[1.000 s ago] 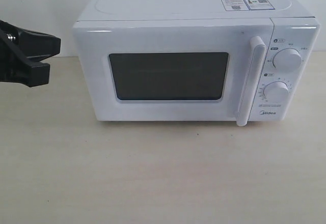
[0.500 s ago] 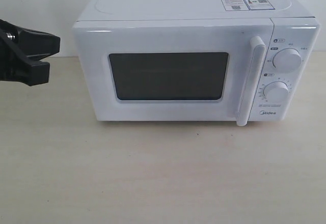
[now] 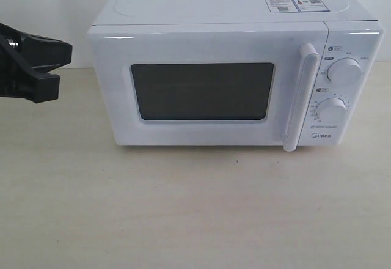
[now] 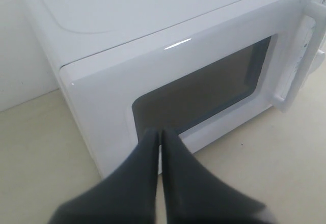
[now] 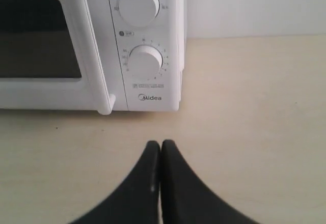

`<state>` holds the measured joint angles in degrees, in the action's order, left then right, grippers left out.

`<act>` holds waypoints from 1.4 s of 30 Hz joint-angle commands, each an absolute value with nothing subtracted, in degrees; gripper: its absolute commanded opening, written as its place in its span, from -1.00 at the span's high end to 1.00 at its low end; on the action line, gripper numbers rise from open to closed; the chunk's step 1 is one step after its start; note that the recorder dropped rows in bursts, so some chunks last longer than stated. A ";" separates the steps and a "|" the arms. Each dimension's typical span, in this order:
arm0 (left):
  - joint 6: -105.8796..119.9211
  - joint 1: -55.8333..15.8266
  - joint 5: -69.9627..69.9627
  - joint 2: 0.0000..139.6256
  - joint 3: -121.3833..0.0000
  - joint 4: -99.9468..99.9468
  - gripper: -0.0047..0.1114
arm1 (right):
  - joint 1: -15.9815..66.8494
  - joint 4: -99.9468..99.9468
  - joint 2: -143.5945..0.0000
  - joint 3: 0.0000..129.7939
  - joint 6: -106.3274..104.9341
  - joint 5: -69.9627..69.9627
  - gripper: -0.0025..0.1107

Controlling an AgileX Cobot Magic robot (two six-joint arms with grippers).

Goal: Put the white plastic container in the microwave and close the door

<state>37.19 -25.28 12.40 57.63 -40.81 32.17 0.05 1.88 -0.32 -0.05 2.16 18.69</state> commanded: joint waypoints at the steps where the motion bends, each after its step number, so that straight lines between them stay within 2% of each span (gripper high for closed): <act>1: 37.07 -25.29 11.76 57.47 -40.60 32.06 0.84 | -0.08 0.55 0.00 0.00 1.58 19.64 0.96; 36: 37.70 -25.29 11.71 56.88 -40.60 31.21 0.84 | -0.18 0.55 0.00 0.00 1.36 19.64 0.96; 39: 40.25 -23.04 11.04 53.67 -40.60 25.62 0.84 | -0.18 0.66 0.00 0.00 1.37 19.64 0.96; 42: 36.32 -17.41 10.45 48.34 -40.60 26.10 0.84 | -0.18 0.66 0.00 0.00 1.37 19.64 0.96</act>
